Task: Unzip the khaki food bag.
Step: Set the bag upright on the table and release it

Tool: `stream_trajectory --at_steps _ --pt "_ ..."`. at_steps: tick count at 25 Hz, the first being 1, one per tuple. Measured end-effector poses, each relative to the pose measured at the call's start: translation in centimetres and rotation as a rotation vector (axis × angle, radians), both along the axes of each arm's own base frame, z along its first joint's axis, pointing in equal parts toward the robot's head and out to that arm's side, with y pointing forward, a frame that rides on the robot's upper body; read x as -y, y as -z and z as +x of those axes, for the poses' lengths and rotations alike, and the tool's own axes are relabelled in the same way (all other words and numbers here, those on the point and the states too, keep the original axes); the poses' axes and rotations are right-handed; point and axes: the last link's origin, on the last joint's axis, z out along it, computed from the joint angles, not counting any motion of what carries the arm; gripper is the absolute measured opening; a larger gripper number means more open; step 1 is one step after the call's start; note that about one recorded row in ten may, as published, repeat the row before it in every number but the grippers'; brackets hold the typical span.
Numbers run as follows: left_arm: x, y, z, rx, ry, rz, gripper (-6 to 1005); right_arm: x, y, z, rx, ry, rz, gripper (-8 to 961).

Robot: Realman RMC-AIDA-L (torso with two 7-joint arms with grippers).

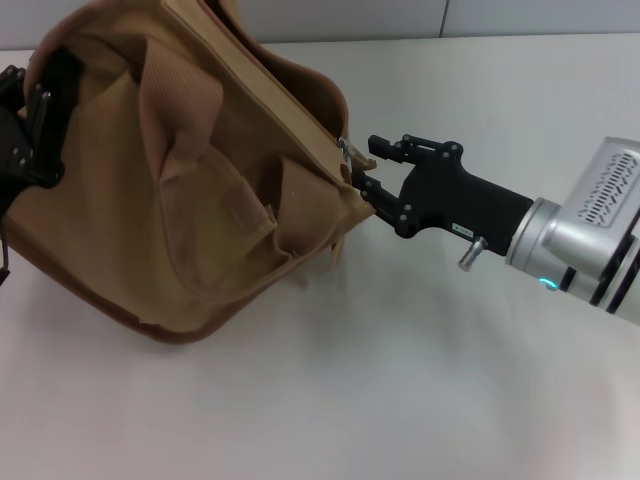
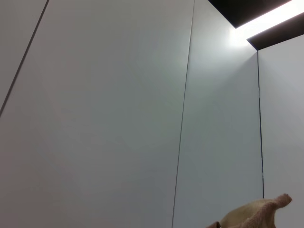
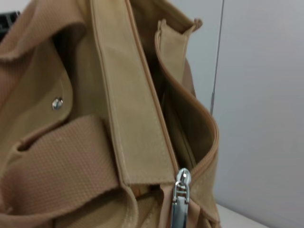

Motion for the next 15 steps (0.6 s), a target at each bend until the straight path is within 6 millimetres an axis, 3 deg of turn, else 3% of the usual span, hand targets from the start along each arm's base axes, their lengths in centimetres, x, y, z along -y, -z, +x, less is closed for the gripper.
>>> stream_trajectory --at_steps 5,15 --pt "-0.1 0.0 0.2 0.002 0.008 0.0 57 -0.2 0.9 -0.8 0.015 -0.008 -0.034 438" --pt "0.0 0.0 0.2 0.004 0.009 0.0 57 1.0 1.0 -0.5 -0.026 0.003 -0.048 166"
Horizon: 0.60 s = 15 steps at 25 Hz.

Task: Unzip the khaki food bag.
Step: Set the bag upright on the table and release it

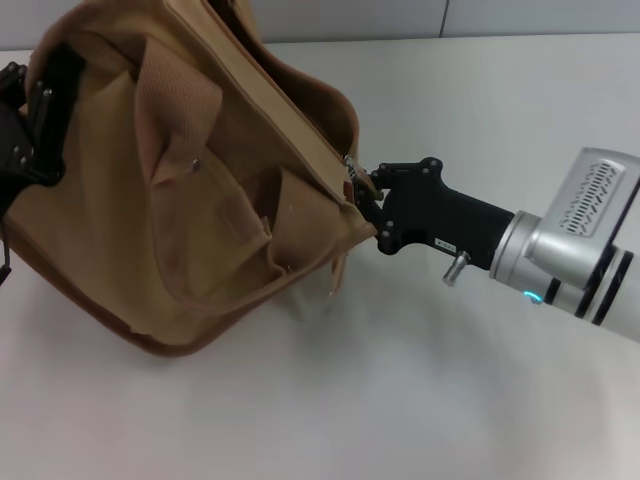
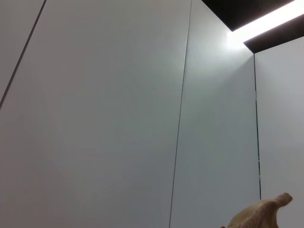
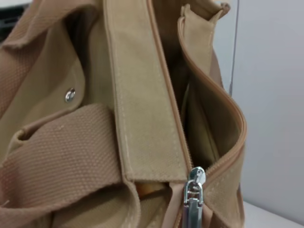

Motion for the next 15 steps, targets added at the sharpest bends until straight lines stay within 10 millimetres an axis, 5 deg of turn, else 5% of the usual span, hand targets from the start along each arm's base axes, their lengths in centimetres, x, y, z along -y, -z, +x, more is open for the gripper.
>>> stream_trajectory --at_steps 4,15 --pt "0.1 0.0 -0.1 0.0 -0.003 0.0 57 0.6 -0.6 0.1 -0.056 0.001 0.001 50" --pt "0.8 1.0 -1.3 -0.059 -0.051 -0.072 56 2.6 -8.1 1.8 -0.411 0.033 -0.082 77"
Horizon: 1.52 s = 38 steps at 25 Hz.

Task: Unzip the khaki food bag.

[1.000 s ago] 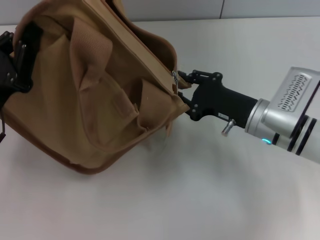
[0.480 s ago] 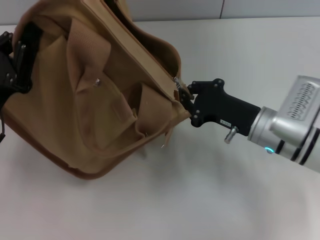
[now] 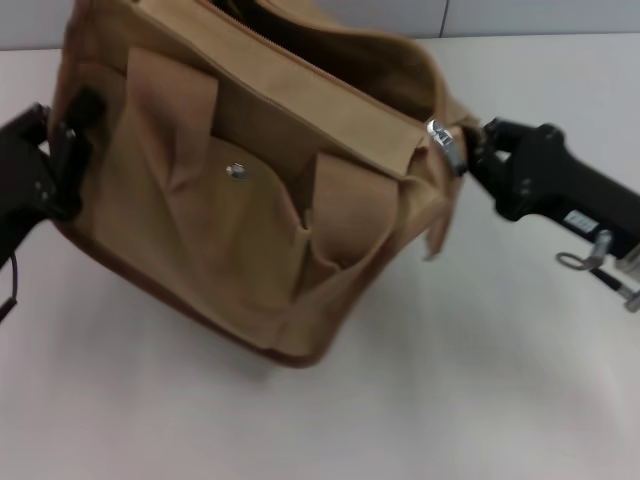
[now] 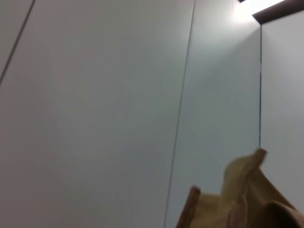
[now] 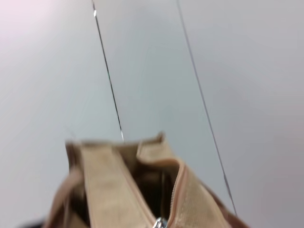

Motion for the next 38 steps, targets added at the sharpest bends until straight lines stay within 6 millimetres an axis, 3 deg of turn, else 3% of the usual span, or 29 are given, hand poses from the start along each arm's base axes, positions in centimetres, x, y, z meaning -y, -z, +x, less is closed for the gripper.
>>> stream_trajectory --at_steps 5,12,18,24,28,33,35,36,38 --pt "0.6 1.9 -0.7 -0.09 -0.017 -0.135 56 -0.1 -1.3 0.3 -0.046 0.021 0.003 101" --pt "0.7 3.0 -1.2 -0.102 -0.058 -0.23 68 -0.9 -1.4 0.6 -0.071 0.088 0.019 135" --pt "0.9 2.7 -1.3 -0.095 -0.054 -0.227 270 -1.0 -1.7 0.9 -0.106 0.13 0.003 164" --pt "1.1 2.2 -1.2 -0.087 -0.032 -0.221 490 -0.6 -3.0 2.0 -0.196 0.206 -0.001 410" --pt "1.1 0.6 -1.0 -0.056 0.015 -0.25 679 0.5 -4.7 2.9 -0.287 0.232 0.011 492" --pt "1.6 -1.7 -0.7 -0.089 0.125 -0.325 776 2.5 -6.5 2.2 -0.28 0.074 -0.009 595" --pt "1.9 -2.2 -0.5 -0.144 0.189 -0.379 815 4.2 -6.1 0.5 -0.121 -0.167 -0.135 636" --pt "2.0 -2.4 -0.3 -0.18 0.227 -0.416 834 4.2 -6.1 0.5 -0.121 -0.167 -0.135 661" --pt "2.1 -2.6 -0.1 -0.226 0.269 -0.468 834 5.5 -5.1 -0.5 -0.007 -0.339 -0.261 710"
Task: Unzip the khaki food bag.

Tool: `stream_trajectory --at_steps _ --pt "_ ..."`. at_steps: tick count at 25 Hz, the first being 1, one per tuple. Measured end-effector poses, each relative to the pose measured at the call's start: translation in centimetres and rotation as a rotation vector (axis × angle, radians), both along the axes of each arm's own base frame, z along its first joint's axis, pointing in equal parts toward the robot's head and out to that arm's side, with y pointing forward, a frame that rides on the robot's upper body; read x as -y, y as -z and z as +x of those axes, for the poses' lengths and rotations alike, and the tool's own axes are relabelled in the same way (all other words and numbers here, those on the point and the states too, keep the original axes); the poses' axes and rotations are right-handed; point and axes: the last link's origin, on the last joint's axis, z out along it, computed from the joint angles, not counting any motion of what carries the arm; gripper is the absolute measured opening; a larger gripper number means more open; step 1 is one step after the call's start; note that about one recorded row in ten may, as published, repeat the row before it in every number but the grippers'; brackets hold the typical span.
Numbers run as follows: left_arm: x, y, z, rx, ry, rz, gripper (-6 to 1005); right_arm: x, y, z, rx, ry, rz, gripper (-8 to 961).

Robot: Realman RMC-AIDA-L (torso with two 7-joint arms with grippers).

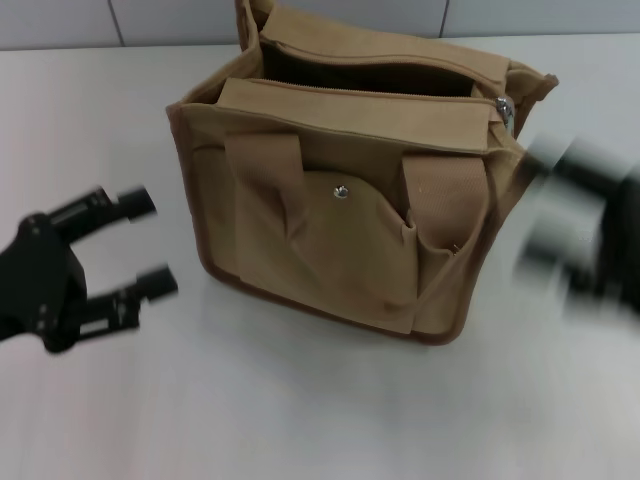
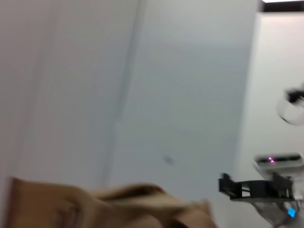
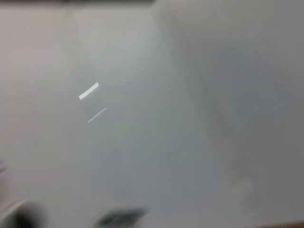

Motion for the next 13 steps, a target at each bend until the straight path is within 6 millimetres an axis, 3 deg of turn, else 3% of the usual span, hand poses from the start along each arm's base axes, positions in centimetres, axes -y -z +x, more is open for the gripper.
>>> stream_trajectory --at_steps 2,7,13 --pt "0.1 -0.1 0.3 -0.055 0.05 -0.082 834 1.1 1.7 -0.9 0.1 -0.174 -0.129 760" --pt "0.2 0.0 0.5 -0.084 0.075 -0.135 834 1.2 3.4 -1.4 0.135 -0.2 -0.171 760" --pt "0.4 0.1 0.7 -0.092 0.098 -0.178 834 1.1 3.6 -1.5 0.124 -0.189 -0.167 760"
